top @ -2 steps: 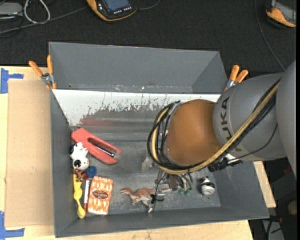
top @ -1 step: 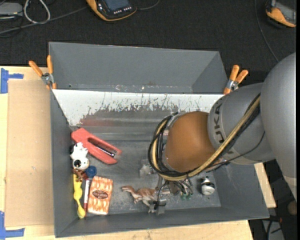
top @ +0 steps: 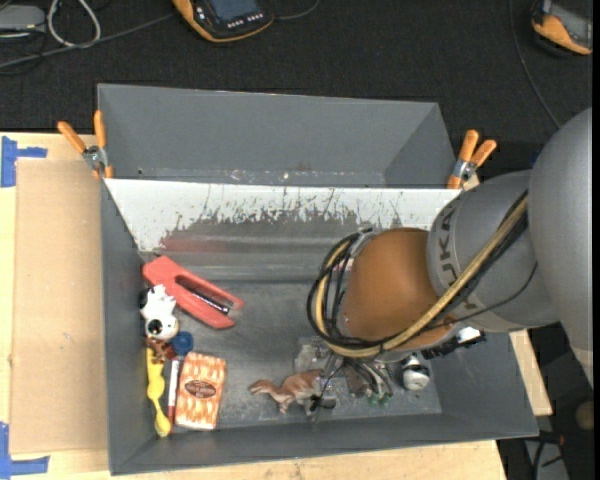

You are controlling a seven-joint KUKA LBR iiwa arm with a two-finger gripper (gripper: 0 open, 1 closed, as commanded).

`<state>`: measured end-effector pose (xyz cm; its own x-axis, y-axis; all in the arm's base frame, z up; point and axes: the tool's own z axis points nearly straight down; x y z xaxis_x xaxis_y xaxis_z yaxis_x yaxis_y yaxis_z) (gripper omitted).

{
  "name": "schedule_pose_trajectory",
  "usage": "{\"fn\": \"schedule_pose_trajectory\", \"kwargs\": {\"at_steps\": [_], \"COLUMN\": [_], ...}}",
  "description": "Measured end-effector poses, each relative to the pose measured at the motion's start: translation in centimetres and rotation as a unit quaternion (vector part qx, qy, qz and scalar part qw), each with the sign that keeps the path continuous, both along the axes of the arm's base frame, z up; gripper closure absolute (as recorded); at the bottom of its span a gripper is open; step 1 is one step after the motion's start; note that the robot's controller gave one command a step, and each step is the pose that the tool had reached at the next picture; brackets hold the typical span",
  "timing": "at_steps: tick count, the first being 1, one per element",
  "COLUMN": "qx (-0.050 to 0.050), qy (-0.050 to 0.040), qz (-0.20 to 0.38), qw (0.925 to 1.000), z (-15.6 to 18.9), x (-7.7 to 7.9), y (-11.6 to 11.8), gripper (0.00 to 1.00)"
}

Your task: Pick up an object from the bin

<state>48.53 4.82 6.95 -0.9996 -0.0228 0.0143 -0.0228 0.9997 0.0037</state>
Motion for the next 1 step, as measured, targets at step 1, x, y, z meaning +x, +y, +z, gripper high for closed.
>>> {"fn": "schedule_pose_trajectory", "kwargs": {"at_steps": [1], "qx": [0.0], "qy": [0.0], "qz": [0.0], "qw": [1.0], "z": [0.0], "x": [0.0], "y": [-0.01], "gripper": [1.0]}}
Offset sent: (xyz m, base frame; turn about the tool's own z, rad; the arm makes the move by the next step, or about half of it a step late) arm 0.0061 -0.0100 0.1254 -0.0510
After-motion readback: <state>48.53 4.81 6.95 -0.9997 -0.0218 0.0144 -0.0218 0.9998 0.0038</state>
